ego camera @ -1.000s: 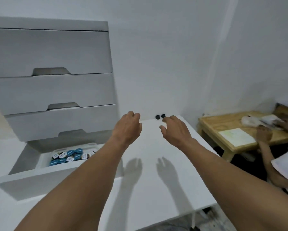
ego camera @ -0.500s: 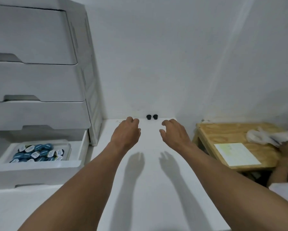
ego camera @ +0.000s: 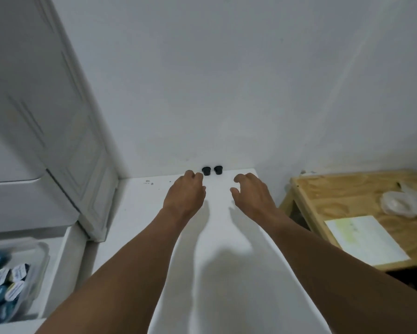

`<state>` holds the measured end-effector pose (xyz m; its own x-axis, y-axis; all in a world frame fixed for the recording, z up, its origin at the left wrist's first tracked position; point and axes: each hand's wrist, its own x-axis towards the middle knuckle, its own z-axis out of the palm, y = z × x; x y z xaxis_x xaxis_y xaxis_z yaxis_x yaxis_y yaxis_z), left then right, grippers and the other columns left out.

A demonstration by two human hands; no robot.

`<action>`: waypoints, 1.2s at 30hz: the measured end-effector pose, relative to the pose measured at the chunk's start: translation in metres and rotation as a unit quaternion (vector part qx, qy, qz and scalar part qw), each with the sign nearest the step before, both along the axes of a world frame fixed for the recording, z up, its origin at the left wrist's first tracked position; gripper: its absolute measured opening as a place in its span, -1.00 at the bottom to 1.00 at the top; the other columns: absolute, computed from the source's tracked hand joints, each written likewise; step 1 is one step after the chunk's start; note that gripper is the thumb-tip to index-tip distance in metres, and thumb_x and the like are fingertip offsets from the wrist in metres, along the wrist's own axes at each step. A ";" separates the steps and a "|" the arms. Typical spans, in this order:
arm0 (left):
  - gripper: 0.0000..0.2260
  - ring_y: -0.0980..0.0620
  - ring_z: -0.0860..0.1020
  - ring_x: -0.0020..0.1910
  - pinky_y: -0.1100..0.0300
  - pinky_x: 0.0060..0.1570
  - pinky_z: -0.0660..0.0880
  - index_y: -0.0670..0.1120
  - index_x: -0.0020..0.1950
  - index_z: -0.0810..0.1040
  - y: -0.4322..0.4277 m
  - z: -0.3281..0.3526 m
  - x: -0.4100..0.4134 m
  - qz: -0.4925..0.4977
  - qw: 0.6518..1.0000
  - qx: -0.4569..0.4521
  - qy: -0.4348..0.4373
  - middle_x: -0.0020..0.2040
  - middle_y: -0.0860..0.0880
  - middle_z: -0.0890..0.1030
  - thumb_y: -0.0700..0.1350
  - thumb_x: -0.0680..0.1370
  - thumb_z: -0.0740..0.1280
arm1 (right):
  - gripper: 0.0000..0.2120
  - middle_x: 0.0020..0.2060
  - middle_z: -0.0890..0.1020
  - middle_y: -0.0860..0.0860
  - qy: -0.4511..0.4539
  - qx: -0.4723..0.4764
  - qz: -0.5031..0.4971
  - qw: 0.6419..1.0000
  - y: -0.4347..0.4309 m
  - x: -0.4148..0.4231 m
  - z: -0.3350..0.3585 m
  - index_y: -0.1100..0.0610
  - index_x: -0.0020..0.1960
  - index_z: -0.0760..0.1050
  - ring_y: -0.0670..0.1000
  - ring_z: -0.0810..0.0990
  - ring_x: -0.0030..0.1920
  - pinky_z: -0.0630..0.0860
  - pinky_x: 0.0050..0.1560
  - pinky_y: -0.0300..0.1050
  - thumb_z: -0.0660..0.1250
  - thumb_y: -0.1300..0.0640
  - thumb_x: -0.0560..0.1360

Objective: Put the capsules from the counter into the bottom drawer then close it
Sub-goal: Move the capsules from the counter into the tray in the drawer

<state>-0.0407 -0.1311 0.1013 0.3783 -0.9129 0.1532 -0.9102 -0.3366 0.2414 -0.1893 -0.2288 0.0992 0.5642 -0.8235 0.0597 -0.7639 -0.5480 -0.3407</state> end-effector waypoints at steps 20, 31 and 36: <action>-0.74 -0.17 0.52 0.01 0.09 -0.09 0.40 -0.20 0.09 0.50 -0.186 -0.135 0.084 0.139 0.982 0.005 0.128 0.02 -0.17 0.54 -0.02 0.57 0.25 | -0.64 0.18 0.54 0.14 0.003 0.092 -0.026 0.995 -0.180 0.105 -0.134 0.22 0.27 0.43 0.14 0.50 0.20 0.36 0.17 -0.08 0.24 0.05 0.56; -0.62 -0.20 0.55 -0.11 0.09 -0.17 0.47 -0.07 -0.13 0.58 -0.222 -0.182 0.099 0.192 0.970 0.028 0.144 -0.11 -0.10 0.56 0.23 0.49 0.23 | -0.67 -0.07 0.54 0.19 -0.028 0.115 -0.050 0.992 -0.210 0.132 -0.181 0.24 0.00 0.56 0.18 0.55 -0.05 0.31 -0.13 -0.17 0.27 -0.05 0.53; -0.61 -0.21 0.55 -0.15 0.11 -0.20 0.48 -0.09 -0.23 0.59 -0.229 -0.190 0.100 0.188 0.966 0.018 0.176 -0.18 -0.12 0.60 0.22 0.48 0.25 | -0.72 -0.04 0.60 0.12 -0.039 0.113 -0.021 0.993 -0.213 0.136 -0.190 -0.04 0.14 0.59 0.12 0.52 0.06 0.28 -0.08 -0.21 0.25 -0.10 0.52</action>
<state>0.0590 -0.3603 -0.0883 0.7076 -0.7026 -0.0756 -0.5848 -0.6422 0.4955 -0.0532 -0.4422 -0.0908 0.5293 -0.8439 -0.0876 -0.7517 -0.4185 -0.5096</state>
